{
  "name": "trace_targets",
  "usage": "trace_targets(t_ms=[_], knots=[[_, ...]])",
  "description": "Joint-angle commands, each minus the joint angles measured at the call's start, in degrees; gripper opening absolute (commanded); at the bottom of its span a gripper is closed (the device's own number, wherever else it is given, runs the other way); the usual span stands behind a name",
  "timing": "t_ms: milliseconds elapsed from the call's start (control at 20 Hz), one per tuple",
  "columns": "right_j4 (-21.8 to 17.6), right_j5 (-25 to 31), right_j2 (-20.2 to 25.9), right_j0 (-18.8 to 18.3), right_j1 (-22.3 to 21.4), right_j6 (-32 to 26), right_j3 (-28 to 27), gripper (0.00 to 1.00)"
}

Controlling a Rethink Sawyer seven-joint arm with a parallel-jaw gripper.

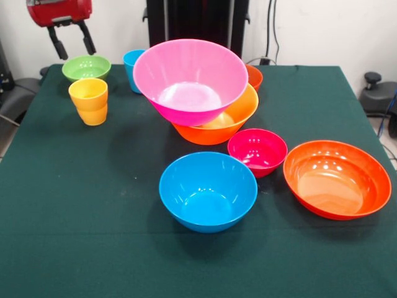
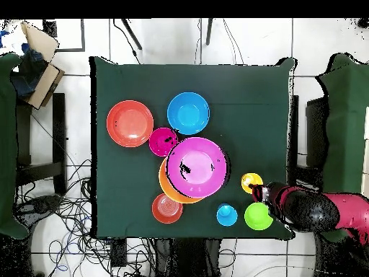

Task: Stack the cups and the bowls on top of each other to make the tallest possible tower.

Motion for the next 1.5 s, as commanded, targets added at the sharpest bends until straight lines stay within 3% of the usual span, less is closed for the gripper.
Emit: trace_targets(t_ms=[50,600,1500], knots=[[-5.4,-3.6,-1.7,3.1,2.6,-10.5,-2.6,1.0],[-10.8,-7.3,-5.3,6.0,9.3,-9.8,-6.1,1.0],[-10.7,-5.4,-4.7,4.3,14.3,-14.7,-9.7,1.0]])
